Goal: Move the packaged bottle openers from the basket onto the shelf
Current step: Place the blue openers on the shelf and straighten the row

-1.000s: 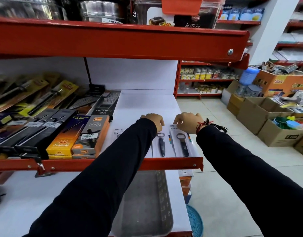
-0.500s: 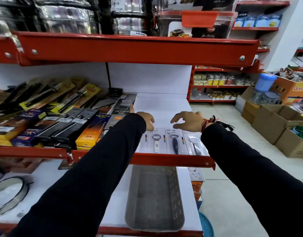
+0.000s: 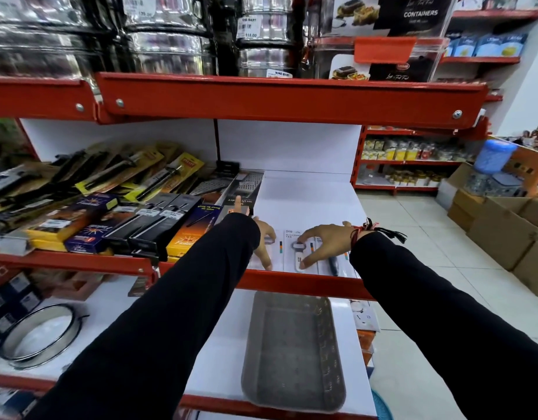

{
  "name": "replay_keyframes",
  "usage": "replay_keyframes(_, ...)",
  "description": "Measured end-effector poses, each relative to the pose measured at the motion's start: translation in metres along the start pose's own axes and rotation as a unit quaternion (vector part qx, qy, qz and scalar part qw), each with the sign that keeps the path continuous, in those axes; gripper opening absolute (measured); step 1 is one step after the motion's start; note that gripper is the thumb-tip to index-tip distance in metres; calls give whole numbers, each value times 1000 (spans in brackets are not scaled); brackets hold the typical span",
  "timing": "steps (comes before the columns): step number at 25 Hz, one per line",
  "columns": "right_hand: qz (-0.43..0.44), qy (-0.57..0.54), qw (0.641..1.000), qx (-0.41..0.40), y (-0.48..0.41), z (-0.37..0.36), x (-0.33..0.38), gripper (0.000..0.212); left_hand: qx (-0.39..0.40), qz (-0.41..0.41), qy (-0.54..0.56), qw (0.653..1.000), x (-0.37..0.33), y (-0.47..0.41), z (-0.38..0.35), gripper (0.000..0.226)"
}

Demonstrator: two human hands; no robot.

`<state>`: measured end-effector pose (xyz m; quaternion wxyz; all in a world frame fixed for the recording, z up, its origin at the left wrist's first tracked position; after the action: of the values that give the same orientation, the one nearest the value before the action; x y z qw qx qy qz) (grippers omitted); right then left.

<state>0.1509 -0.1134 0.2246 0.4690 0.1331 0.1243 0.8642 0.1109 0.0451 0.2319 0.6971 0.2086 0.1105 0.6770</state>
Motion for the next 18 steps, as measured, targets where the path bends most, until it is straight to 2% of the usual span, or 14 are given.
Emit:
replay_keyframes(9, -1, -2, 1000, -13, -4, -5, 8, 87, 0, -13, -12, 1000, 2, 9, 1, 93)
replay_keyframes(15, 6, 12, 1000, -21, 1, -4, 14, 78, 0, -17, 22, 1000, 4, 6, -3, 97)
replay_keyframes(18, 15, -25, 998, -55, 10, 5, 8, 71, -38, -8, 22, 999, 5, 6, 5, 101)
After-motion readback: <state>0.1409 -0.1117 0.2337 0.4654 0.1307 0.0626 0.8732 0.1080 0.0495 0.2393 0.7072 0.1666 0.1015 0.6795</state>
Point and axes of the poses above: each hand's wrist, its own y-axis away from the middle knuckle, its own z-axis out of the back of the hand, x = y × z, the point moved 8 cm from there along -y, towards the middle knuckle, and after that the axes turned 1 degree about y, right-handed, at the moved point
